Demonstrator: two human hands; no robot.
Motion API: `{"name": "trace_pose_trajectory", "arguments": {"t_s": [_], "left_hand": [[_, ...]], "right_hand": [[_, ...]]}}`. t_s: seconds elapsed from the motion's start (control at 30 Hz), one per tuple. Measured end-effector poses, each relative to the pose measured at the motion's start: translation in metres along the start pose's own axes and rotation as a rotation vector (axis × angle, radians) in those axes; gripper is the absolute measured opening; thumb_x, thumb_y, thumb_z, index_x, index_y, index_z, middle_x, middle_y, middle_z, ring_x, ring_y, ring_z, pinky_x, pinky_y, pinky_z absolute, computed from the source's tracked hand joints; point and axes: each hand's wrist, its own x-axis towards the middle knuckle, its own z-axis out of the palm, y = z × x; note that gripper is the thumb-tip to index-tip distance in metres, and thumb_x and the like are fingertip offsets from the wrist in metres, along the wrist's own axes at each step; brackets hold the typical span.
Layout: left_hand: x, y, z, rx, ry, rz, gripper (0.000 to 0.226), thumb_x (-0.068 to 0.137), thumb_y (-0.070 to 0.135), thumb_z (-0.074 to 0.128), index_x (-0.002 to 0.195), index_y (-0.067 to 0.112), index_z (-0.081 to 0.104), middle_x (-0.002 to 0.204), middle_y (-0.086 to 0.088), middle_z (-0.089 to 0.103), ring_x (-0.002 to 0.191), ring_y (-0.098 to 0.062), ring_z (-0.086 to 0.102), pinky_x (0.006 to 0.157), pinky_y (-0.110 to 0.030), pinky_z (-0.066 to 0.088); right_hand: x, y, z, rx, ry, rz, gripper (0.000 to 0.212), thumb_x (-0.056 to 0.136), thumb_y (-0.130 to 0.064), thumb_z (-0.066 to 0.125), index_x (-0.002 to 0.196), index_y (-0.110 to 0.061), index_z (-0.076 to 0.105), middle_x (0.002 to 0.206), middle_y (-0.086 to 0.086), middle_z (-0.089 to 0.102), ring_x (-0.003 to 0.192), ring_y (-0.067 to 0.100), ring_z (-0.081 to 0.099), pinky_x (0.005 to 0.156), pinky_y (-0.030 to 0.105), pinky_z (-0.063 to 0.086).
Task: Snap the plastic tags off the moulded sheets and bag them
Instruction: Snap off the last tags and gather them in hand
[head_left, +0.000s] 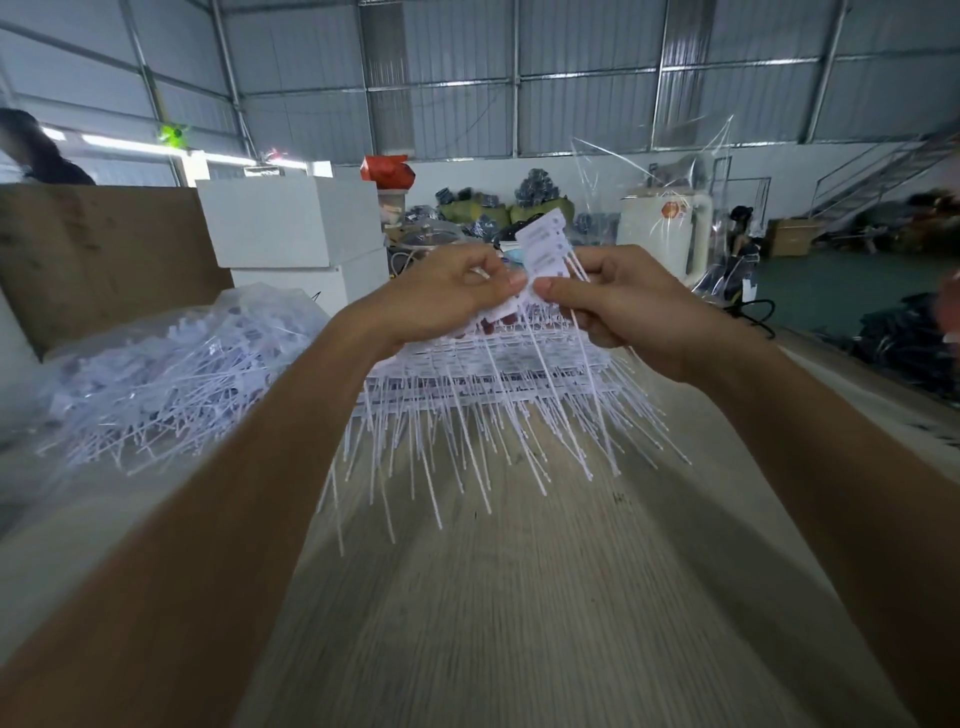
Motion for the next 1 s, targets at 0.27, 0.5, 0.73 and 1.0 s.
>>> {"name": "trace_pose_trajectory", "arguments": {"t_s": [0.27,0.5,0.73,1.0], "left_hand": [[0.002,0.009,0.007,-0.138,0.056,-0.124,0.034,0.102,0.031,0.057,0.086,0.003,0.069,0.057,0.003,0.061,0.05,-0.013,0.045,0.047,-0.022,0.037],[0.004,0.009,0.008,-0.414,-0.1,-0.357,0.041,0.104,0.029,0.047,0.065,0.018,0.041,0.049,0.004,0.033,0.048,-0.013,0.016,0.047,-0.026,0.016],[0.002,0.008,0.007,-0.494,-0.196,-0.392,0.043,0.104,0.028,0.045,0.062,0.02,0.041,0.05,0.005,0.029,0.043,-0.009,0.017,0.043,-0.022,0.015],[-0.003,0.019,-0.004,-0.317,-0.229,-0.194,0.045,0.103,0.034,0.052,0.061,0.019,0.052,0.052,0.003,0.046,0.045,-0.011,0.029,0.044,-0.021,0.026]], "right_hand": [[0.001,0.004,-0.002,0.05,0.044,-0.009,0.015,0.096,-0.015,0.067,0.111,-0.017,0.068,0.059,-0.006,0.054,0.052,0.009,0.039,0.046,0.024,0.025],[0.002,-0.002,-0.002,-0.439,0.087,-0.318,0.02,0.09,-0.016,0.074,0.105,-0.005,0.068,0.084,0.007,0.063,0.073,0.011,0.052,0.07,0.028,0.042],[0.001,0.0,0.0,-0.712,0.205,-0.46,0.007,0.095,-0.028,0.069,0.092,-0.028,0.063,0.069,-0.015,0.054,0.062,0.008,0.049,0.059,0.03,0.034],[0.003,0.024,-0.032,-0.528,0.511,-0.171,0.018,0.101,-0.023,0.059,0.115,-0.013,0.064,0.083,-0.009,0.06,0.063,0.004,0.055,0.056,0.011,0.046]]}}
